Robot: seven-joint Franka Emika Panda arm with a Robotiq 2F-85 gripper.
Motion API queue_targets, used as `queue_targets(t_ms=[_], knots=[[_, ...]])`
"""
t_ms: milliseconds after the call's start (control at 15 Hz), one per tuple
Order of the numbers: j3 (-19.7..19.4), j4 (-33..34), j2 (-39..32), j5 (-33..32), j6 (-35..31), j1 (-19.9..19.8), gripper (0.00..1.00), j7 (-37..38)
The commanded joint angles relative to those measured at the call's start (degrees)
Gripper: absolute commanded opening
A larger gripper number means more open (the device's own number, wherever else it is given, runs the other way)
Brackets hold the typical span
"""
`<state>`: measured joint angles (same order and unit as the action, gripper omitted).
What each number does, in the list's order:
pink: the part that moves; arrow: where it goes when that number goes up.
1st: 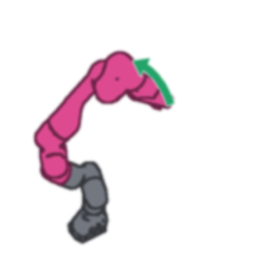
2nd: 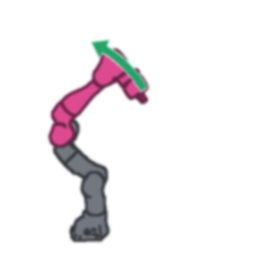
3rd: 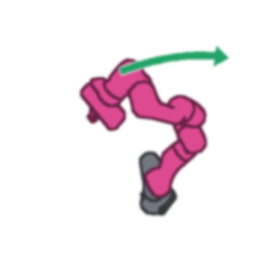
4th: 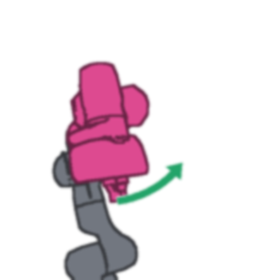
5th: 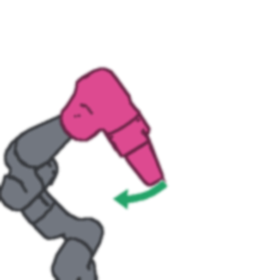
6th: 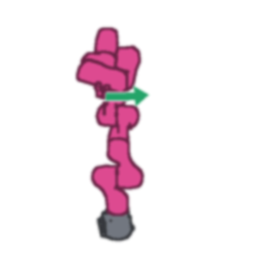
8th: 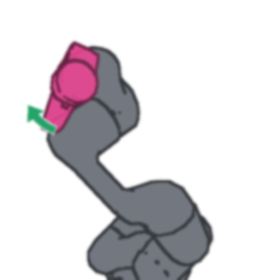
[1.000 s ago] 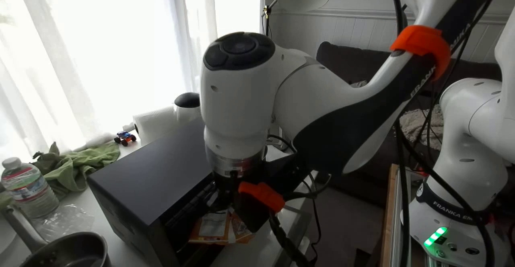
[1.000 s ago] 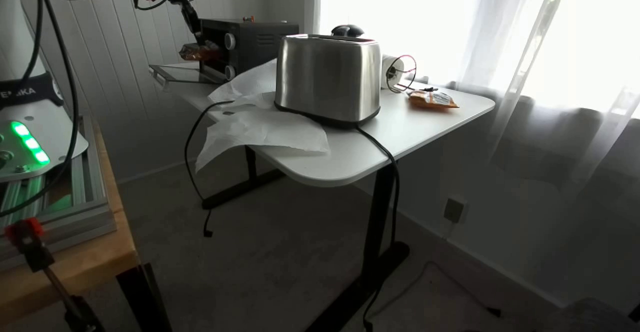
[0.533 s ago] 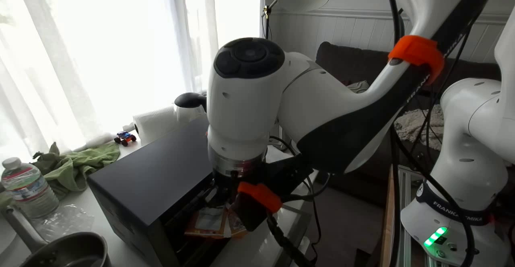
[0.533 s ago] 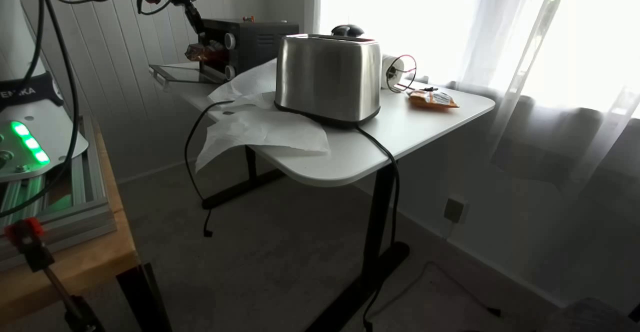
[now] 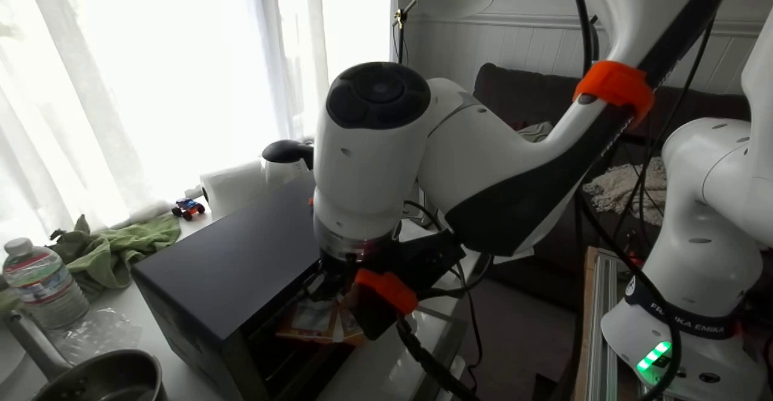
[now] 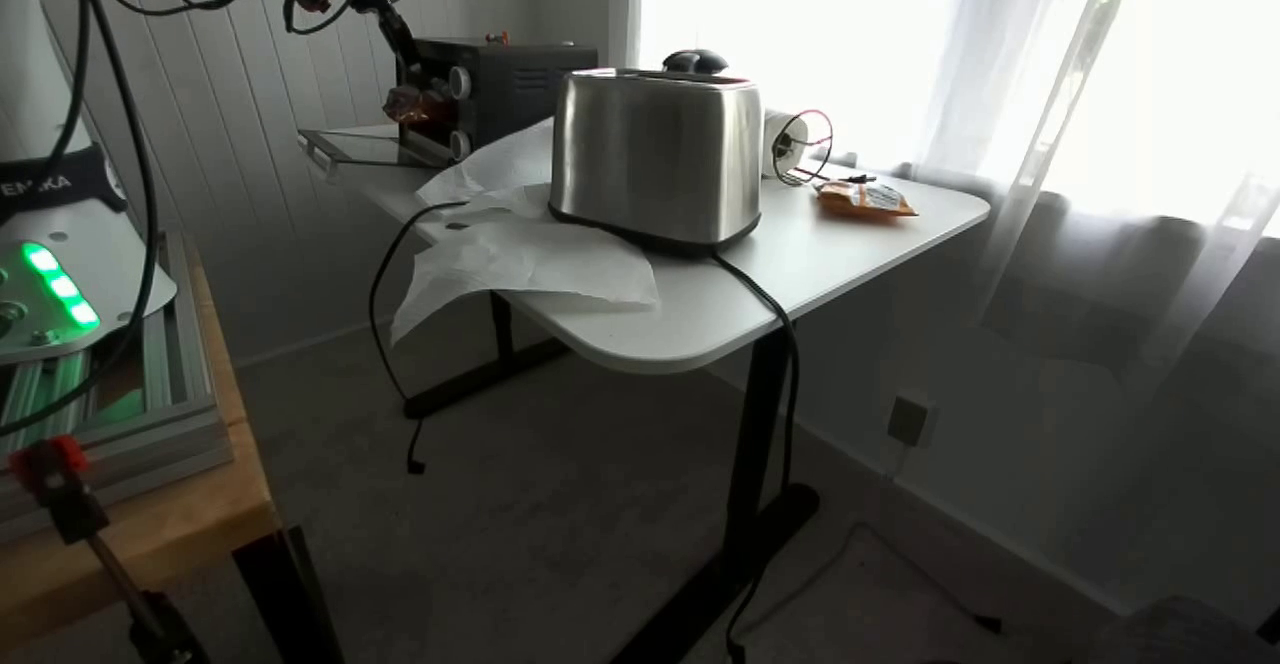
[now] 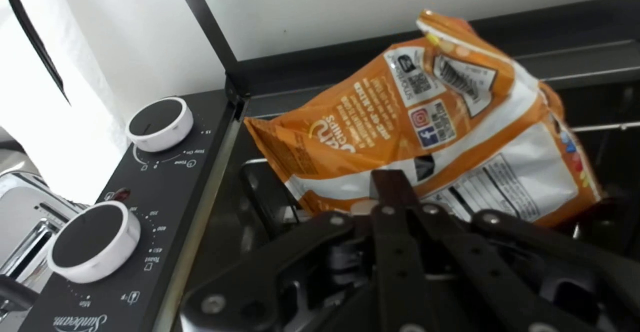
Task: Open the microwave door and put the orange packet in the microwave
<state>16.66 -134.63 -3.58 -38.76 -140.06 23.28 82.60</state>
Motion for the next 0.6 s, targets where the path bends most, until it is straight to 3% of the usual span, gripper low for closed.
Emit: queue_targets(t_ms=[0, 267, 333, 400, 533], knots=[[-0.02, -0.30, 0.46, -7.82, -0.62, -0.74, 0.00, 7.44], [0.20, 0.17, -0.49, -13.21, -0.38, -1.07, 0.01, 13.43], [0.28, 0.17, -0.51, -14.12, -0.01, -1.05, 0.26, 14.48], [0.31, 0.11, -0.47, -14.85, 0.35, -1.04, 0.27, 15.66], [0.46, -0.15, -0.44, -16.09, 0.19, -1.07, 0.39, 17.03]])
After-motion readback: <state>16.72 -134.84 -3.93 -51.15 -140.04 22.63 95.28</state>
